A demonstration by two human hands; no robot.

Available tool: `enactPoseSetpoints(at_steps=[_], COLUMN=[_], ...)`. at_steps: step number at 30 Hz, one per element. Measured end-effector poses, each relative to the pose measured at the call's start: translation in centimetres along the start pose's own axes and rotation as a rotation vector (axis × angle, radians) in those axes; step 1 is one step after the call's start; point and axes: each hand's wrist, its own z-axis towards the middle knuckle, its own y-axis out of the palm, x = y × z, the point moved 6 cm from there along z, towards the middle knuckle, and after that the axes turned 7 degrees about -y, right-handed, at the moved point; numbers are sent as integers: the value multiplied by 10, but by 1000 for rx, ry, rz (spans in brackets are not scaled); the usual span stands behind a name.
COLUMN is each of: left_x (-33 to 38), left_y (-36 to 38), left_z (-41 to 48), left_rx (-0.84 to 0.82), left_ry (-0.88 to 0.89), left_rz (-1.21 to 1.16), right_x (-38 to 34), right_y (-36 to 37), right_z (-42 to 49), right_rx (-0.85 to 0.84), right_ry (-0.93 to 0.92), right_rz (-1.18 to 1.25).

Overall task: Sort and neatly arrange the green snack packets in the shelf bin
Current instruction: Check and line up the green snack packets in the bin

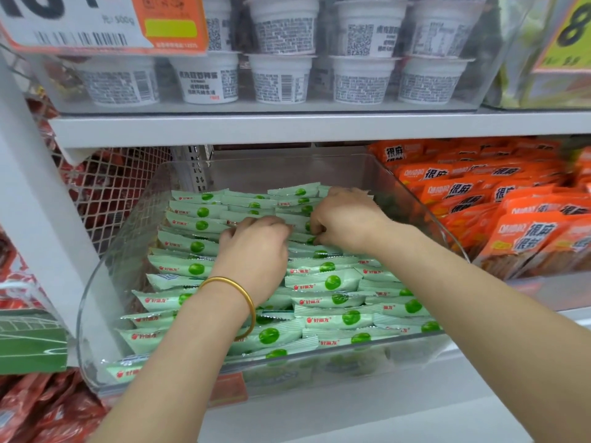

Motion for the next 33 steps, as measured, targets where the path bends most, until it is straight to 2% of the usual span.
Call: enactPoseSetpoints(at_steps=[2,5,7,15,20,22,25,29,33], left_x=[-1,-2,-1,-2,-2,-2,-4,-17,-4], left_y=[0,0,0,0,-2,-3,-6,-29,-38], left_z=[0,0,0,1,1,0,1,2,-10], left_rx=[8,9,13,14,9,10,27,219,154], left_ry=[2,2,-2,-17,-11,-9,-34,-90,41], left_rz=[8,55,55,90,89,74,-37,-361,-530], right_x=[6,26,30,13,8,8,8,0,-9], right_y=[-8,-25,-26,-6,-12,-16,-28,-38,-50], right_z=[-3,-8,-9,7,2,-3,-12,-42,-83], right_rx=[10,174,232,89,168,240,435,714,977], right_ry=[29,189,236,212,185,193,169,107,14], right_rz=[70,258,250,78,102,144,216,146,203])
